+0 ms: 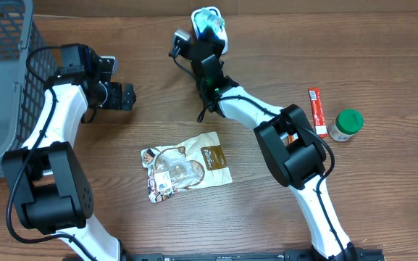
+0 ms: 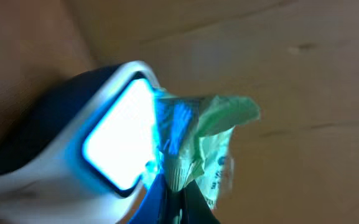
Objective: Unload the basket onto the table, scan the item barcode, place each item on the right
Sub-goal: 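Hold the teal packet against the white scanner with the right gripper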
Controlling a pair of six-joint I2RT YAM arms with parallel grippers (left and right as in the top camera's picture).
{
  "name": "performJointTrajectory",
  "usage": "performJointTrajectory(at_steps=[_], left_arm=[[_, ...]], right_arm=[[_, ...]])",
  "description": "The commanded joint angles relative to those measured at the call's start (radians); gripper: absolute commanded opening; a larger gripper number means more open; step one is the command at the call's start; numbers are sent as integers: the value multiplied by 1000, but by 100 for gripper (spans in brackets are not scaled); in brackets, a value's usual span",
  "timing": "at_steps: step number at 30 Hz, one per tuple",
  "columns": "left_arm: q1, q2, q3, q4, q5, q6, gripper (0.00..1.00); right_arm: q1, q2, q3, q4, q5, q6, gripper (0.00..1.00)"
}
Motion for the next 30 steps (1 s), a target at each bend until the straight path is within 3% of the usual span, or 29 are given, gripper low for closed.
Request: performJointTrajectory(at_steps=[1, 16, 30], left_arm=[[-7, -34, 22, 1, 4, 8, 100], [-7, -34, 22, 1, 4, 8, 100], [-7, -34, 22, 1, 4, 8, 100]], right_arm=[[5, 12, 11, -18, 5, 77, 4], [32, 12, 11, -23, 18, 110, 4], [32, -109, 11, -40, 19, 342, 4]])
